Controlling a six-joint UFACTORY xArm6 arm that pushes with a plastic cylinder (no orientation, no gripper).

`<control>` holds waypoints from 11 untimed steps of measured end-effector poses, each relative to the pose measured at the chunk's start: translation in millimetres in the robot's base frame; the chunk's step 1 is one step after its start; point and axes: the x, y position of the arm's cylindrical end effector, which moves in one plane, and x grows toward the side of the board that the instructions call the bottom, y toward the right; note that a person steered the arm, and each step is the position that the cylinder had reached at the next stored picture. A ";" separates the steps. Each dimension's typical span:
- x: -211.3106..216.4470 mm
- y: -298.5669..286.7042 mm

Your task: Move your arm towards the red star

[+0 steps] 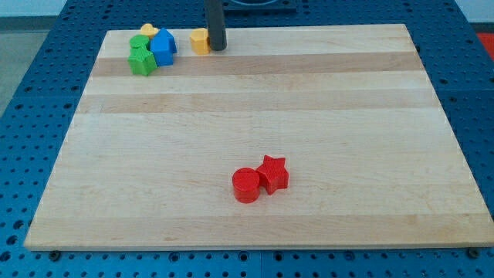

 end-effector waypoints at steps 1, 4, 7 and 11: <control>0.0 -15.3; 69.8 68.6; 219.5 168.1; 312.3 110.1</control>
